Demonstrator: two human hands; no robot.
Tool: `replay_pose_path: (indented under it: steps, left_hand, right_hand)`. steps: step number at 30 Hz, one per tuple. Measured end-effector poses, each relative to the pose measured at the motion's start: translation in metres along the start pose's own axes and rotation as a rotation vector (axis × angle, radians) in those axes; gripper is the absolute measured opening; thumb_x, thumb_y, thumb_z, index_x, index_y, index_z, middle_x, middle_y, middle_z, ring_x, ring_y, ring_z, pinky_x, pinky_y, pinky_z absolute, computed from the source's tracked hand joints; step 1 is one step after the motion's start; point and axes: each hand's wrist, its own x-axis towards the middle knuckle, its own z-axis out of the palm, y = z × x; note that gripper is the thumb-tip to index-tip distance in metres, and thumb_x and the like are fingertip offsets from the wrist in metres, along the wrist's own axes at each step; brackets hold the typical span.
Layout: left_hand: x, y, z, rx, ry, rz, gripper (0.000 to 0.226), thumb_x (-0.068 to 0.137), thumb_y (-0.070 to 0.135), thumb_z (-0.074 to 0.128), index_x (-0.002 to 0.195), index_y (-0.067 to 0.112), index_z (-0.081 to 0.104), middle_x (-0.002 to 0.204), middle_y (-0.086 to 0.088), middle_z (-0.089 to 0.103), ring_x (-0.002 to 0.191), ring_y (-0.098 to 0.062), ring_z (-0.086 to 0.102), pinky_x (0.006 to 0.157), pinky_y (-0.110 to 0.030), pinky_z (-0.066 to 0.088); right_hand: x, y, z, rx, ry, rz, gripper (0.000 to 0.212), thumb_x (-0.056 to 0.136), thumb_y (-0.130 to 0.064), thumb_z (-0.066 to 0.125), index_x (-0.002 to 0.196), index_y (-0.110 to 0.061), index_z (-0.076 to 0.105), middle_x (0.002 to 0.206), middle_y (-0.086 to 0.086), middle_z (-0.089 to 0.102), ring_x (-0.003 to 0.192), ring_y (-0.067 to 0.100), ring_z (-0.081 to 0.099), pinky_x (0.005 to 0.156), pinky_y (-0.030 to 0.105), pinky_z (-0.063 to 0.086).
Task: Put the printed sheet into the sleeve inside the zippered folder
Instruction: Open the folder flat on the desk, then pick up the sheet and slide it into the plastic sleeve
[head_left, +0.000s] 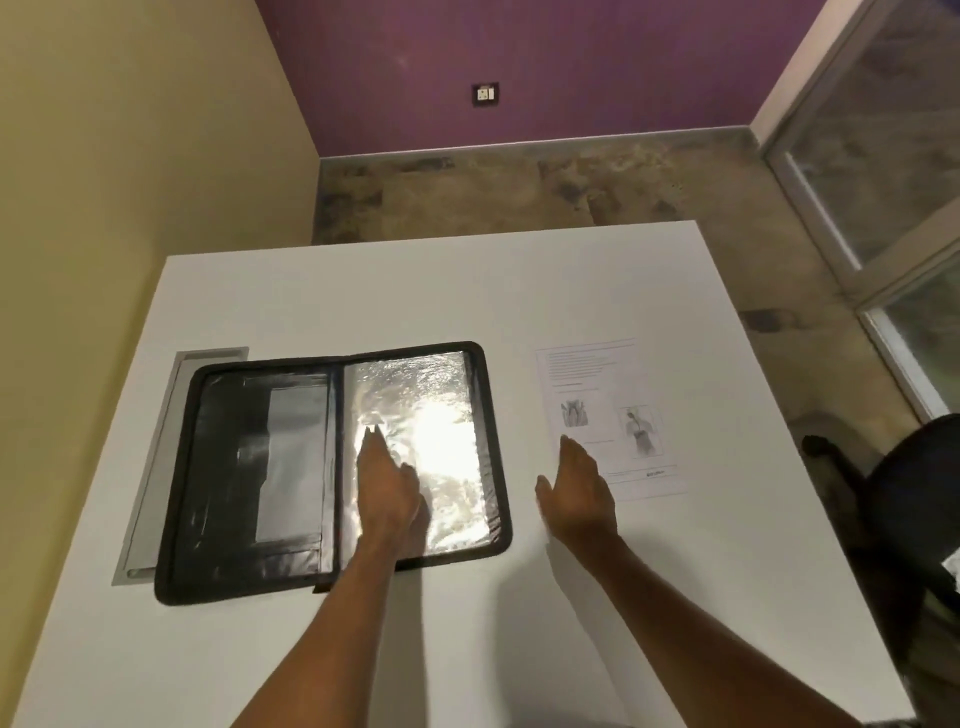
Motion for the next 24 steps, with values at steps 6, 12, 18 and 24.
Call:
replay_pose_path:
  steps: [6,12,18,24]
  left_hand:
    - [-0.026,0.094,0.09,-0.137,-0.17,0.055,0.049,0.098,-0.001,0.046,0.146,0.006,0.047,0.144,-0.011,0.056,0.136,-0.033,0.053,0.107,-0.018,0.042]
    - [-0.026,0.144,0.16,-0.092,-0.238,-0.035,0.034,0.092,0.003,0.053,0.125,0.007,0.059,0.11,0.0,0.068,0.11,-0.022,0.065,0.073,-0.01,0.045]
    - [-0.02,0.168,0.198,0.05,-0.212,-0.151,0.064,0.093,0.01,0.057,0.153,0.002,0.039,0.15,-0.015,0.051,0.138,-0.034,0.049,0.113,-0.049,0.044]
    - [-0.027,0.177,0.223,0.043,-0.126,-0.213,0.08,0.095,0.006,0.055,0.163,0.0,0.013,0.157,-0.019,0.042,0.144,-0.035,0.039,0.119,-0.046,0.037]
  right_hand:
    - [0.044,0.052,-0.053,-0.026,0.112,-0.08,0.063,0.097,-0.021,0.062,0.152,0.001,0.04,0.151,0.021,0.049,0.139,0.038,0.049,0.113,0.044,0.044]
    - [0.096,0.094,-0.092,0.073,0.089,0.015,0.06,0.093,-0.011,0.067,0.145,0.006,0.045,0.14,0.029,0.055,0.129,0.046,0.053,0.107,0.053,0.047]
    - [0.142,0.121,-0.111,0.152,-0.007,0.176,0.067,0.096,-0.02,0.063,0.153,0.003,0.036,0.156,0.023,0.044,0.146,0.038,0.04,0.121,0.048,0.034]
    - [0.16,0.131,-0.108,0.165,-0.052,0.217,0.064,0.094,-0.018,0.063,0.15,0.005,0.04,0.149,0.025,0.048,0.141,0.039,0.044,0.118,0.046,0.037]
